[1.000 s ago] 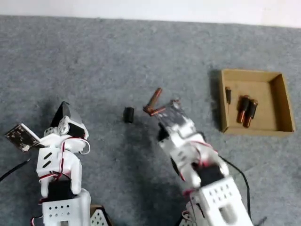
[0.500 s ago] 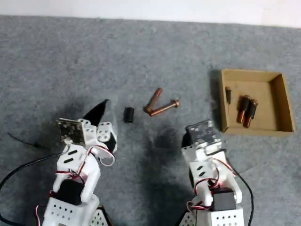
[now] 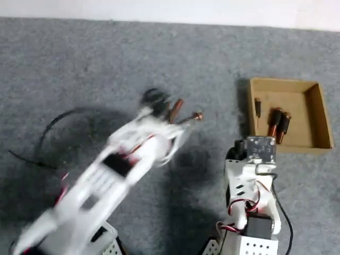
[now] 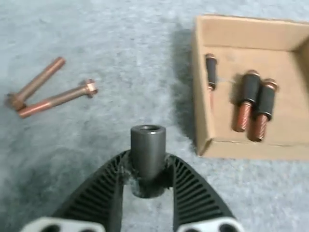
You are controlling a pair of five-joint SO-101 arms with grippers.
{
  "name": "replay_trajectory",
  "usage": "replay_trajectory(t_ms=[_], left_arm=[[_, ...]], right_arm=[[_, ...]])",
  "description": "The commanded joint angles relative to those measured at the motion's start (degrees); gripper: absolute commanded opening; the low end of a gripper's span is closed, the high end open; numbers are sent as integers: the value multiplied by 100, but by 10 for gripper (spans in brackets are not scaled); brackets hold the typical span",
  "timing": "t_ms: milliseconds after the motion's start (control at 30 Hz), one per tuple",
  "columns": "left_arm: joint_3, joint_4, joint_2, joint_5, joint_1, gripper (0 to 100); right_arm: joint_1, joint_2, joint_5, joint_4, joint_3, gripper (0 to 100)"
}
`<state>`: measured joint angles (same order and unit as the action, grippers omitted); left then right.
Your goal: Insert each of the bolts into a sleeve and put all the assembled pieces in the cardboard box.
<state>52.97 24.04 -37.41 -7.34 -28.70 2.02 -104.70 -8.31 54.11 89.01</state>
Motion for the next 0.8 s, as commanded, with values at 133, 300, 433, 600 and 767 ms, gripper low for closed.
replay_trajectory(t_ms=[133,300,433,600,767], left_arm=[[-3468,-53,4620,193,-321,196],[-4453,-44,5895,202,-312,196],[-4787,-44,6387,246,-66,196],[-5086,-44,6976,1037,145,194],[-5367,132,7389,1073,119,193]], right_arm=[[119,-75,26,-295,-31,4],[127,-66,26,-347,-13,4],[101,-66,26,-356,-13,4],[101,-66,26,-453,-13,4],[92,-66,26,-453,-4,4]])
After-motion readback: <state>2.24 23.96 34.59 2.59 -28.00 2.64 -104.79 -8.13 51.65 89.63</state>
